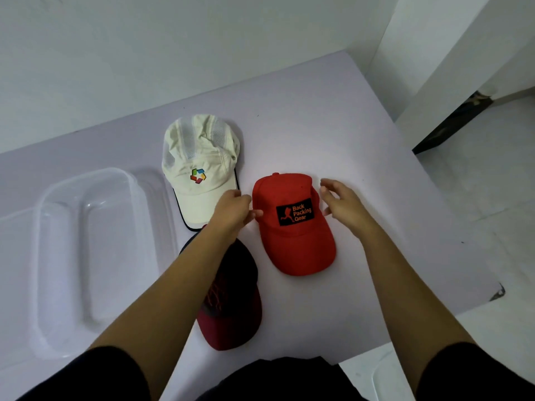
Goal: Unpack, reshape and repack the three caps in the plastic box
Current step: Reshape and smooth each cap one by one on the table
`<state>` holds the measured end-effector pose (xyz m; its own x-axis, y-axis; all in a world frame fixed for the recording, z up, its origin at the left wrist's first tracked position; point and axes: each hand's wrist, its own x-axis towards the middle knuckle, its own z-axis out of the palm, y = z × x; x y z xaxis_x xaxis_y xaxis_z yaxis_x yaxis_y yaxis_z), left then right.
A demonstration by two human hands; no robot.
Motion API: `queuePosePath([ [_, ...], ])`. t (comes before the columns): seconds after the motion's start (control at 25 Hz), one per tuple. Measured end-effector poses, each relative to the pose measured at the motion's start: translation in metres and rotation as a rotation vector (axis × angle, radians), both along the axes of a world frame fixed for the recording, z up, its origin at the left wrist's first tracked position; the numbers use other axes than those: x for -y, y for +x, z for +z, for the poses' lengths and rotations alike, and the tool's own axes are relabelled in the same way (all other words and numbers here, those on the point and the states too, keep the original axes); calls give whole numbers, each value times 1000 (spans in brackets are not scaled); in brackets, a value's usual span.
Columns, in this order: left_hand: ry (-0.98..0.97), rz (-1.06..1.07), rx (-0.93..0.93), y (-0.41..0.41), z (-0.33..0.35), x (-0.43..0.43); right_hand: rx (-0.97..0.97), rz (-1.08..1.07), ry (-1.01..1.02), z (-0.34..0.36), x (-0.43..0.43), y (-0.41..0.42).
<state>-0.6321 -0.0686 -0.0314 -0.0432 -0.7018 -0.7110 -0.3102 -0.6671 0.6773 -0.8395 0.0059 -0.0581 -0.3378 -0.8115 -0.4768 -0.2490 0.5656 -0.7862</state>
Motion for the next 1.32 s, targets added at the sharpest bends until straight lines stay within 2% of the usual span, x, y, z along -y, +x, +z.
queuePosePath([
  [0.08,95,-44,-106,-10,4,-2,80,84,102,-1,14,1],
  [0.16,104,-48,-180,-18,4,-7,144,124,146,-9,21,2],
  [0.32,68,2,-229,-19,-2,-14,300,50,32,-25,17,0],
  [0.4,69,-38,-221,-14,-3,-14,315,45,9,-27,10,-5],
  [0.44,57,-95,-190,-11,-4,-13,291,41,-5,-28,6,-8],
  [0.52,29,-201,-126,-7,-6,-9,122,63,-59,-31,2,-14],
  [0.6,37,-217,-95,-6,-3,-5,-93,83,-109,-30,1,-15],
  [0.68,72,-188,-102,-9,3,-2,-199,79,-181,-25,1,-9],
  [0.84,133,-39,-256,-16,10,-6,-103,31,-163,-20,-3,1],
  [1.0,42,-9,-241,-14,-2,-10,-136,39,-136,-22,-1,-2],
  [1.12,7,-28,-163,-14,-15,-9,-202,68,-130,-27,2,-3],
  [1.24,-20,-192,-16,-15,-18,-4,-292,155,-99,-34,6,-9],
  [1.32,-90,-335,123,-14,-8,-5,-327,138,-112,-31,5,-17],
])
